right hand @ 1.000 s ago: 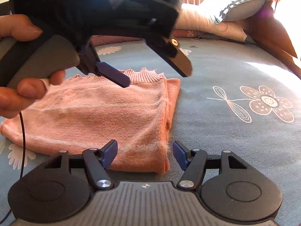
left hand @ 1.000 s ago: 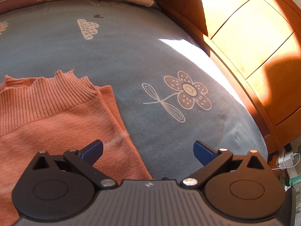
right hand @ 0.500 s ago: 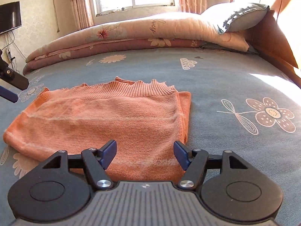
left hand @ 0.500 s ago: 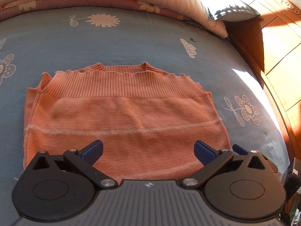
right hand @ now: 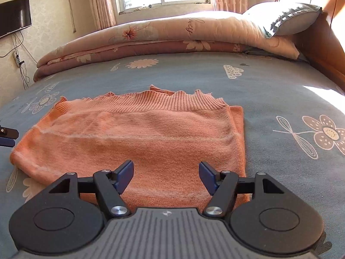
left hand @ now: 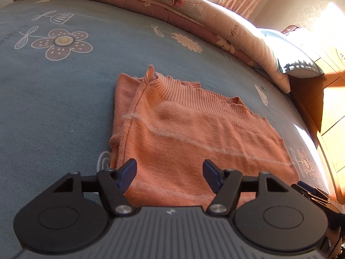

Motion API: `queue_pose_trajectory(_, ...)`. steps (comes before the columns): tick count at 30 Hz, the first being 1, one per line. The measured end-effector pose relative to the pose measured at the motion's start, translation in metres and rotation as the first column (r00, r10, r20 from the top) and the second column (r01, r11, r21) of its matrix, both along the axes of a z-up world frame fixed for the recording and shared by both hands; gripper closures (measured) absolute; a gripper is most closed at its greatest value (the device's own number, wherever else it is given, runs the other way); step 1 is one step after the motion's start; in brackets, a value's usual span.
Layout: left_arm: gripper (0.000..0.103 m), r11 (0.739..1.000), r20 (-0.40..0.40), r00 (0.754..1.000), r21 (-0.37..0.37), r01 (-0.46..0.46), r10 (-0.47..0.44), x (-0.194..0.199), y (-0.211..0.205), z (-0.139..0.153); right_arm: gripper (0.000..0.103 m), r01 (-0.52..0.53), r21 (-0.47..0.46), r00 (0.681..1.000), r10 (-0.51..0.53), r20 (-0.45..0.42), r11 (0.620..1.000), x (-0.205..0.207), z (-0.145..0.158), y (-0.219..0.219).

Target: Fold clothes

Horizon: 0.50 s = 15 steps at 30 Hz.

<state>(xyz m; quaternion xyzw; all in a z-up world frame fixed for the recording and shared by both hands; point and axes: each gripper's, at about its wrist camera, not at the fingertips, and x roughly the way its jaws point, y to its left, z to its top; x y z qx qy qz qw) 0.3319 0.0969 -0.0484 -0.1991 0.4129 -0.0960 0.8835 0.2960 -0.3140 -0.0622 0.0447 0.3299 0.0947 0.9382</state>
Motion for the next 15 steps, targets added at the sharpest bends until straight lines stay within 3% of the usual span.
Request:
queue_pose_trajectory(4, 0.038, 0.999, -0.003, 1.0, -0.051, 0.011, -0.012, -0.003, 0.011, -0.022, 0.032, -0.012, -0.037, 1.0, 0.012, 0.003, 0.999, 0.003, -0.003, 0.014)
queue_pose_trajectory(7, 0.052, 0.998, -0.03, 1.0, -0.061, -0.007, 0.005, -0.003, 0.02, -0.041, 0.032, -0.02, -0.053, 1.0, 0.02, -0.003, 0.998, 0.007, -0.007, 0.023)
queue_pose_trajectory(10, 0.052, 0.996, 0.01, 1.0, -0.09, 0.0, 0.001, -0.011, 0.025, -0.035, 0.032, -0.024, -0.064, 1.0, 0.024, -0.008, 0.998, 0.011, -0.012, 0.029)
queue_pose_trajectory(15, 0.034, 0.998, 0.166, 0.984, -0.003, 0.062, -0.061, -0.007, 0.005, -0.015, 0.032, -0.035, -0.076, 0.999, 0.037, 0.024, 0.996, 0.01, -0.013, 0.039)
